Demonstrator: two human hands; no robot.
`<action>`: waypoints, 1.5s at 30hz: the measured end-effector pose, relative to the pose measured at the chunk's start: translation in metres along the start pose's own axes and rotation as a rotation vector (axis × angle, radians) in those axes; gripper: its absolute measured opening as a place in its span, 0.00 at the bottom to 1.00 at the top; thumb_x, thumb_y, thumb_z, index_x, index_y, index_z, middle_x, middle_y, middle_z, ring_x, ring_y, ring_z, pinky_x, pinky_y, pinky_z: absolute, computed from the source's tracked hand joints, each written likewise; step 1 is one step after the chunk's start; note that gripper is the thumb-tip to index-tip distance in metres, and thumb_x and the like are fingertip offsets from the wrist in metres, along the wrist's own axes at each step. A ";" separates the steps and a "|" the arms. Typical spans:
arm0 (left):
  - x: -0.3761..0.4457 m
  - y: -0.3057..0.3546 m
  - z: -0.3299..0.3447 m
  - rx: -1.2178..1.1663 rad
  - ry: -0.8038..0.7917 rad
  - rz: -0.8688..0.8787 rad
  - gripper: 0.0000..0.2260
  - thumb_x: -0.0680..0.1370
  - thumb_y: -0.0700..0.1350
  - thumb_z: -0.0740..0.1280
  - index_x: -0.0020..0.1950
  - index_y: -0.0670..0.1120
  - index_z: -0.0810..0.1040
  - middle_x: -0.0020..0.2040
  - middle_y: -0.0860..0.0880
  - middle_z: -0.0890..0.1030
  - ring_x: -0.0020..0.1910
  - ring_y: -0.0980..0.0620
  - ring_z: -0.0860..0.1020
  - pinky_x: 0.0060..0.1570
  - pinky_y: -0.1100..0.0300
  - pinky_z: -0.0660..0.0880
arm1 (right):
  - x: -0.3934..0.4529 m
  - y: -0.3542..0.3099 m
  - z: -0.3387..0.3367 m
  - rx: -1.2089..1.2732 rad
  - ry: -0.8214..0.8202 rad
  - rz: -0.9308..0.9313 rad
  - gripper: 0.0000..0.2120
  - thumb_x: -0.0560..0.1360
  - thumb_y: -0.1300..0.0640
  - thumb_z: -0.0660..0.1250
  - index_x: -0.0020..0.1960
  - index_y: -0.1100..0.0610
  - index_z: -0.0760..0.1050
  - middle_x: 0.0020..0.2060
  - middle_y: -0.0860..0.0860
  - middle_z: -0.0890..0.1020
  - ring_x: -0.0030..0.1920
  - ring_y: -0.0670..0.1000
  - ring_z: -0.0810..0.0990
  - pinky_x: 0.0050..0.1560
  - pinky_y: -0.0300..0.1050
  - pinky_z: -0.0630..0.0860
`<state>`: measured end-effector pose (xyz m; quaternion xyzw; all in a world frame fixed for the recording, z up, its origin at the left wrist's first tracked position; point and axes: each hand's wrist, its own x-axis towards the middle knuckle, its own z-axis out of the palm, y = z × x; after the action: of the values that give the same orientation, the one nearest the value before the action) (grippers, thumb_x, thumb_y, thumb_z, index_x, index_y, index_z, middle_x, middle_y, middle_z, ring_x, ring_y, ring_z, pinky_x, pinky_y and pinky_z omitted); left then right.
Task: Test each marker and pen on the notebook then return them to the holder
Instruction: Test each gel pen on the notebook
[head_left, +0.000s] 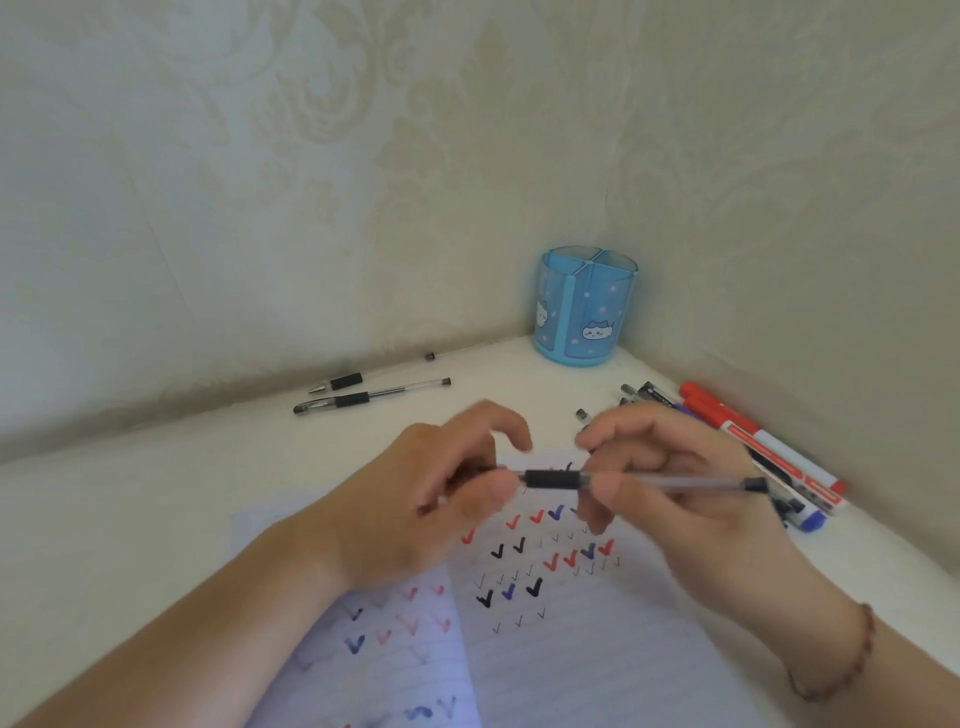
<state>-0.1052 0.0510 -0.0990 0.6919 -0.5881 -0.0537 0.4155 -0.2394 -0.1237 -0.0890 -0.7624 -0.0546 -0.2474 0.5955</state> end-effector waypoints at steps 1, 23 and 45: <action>-0.001 -0.003 -0.003 -0.025 0.026 -0.022 0.07 0.82 0.50 0.58 0.58 0.53 0.69 0.31 0.55 0.68 0.31 0.54 0.65 0.33 0.63 0.63 | 0.001 -0.002 -0.005 0.019 0.033 0.008 0.09 0.68 0.55 0.67 0.46 0.50 0.82 0.31 0.54 0.84 0.31 0.51 0.81 0.34 0.42 0.77; 0.003 -0.012 -0.006 0.097 0.044 -0.194 0.10 0.75 0.43 0.72 0.55 0.52 0.80 0.46 0.60 0.84 0.46 0.65 0.81 0.50 0.71 0.75 | -0.003 0.011 0.008 -0.388 -0.076 0.291 0.16 0.64 0.66 0.71 0.28 0.63 0.63 0.25 0.63 0.66 0.26 0.51 0.64 0.31 0.49 0.66; 0.000 -0.013 -0.004 0.093 0.050 -0.157 0.06 0.76 0.49 0.70 0.50 0.56 0.75 0.44 0.59 0.82 0.46 0.55 0.81 0.48 0.55 0.77 | 0.007 0.005 -0.009 0.174 0.059 0.236 0.07 0.64 0.53 0.75 0.35 0.54 0.79 0.24 0.57 0.76 0.23 0.53 0.69 0.24 0.38 0.62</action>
<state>-0.0928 0.0529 -0.1050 0.7555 -0.5232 -0.0415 0.3921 -0.2343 -0.1350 -0.0887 -0.7015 0.0316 -0.1923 0.6855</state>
